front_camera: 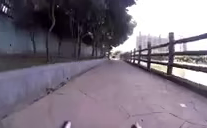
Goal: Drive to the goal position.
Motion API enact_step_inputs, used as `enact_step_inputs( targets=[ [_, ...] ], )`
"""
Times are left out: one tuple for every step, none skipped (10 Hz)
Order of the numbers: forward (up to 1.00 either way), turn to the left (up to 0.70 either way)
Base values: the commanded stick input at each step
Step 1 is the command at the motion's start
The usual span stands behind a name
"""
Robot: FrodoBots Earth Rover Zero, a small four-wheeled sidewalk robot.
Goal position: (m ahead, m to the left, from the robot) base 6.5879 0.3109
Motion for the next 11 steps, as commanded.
enact_step_inputs(
  targets=[
    [0.70,-0.34],
    [0.70,-0.14],
    [0.70,0.00],
    [0.70,0.00],
    [0.70,0.00],
    [0.70,0.00],
    [0.70,0.00],
    [0.70,0.00],
    [0.70,0.00],
    [0.70,0.00],
    [0.70,0.00]
  ],
)
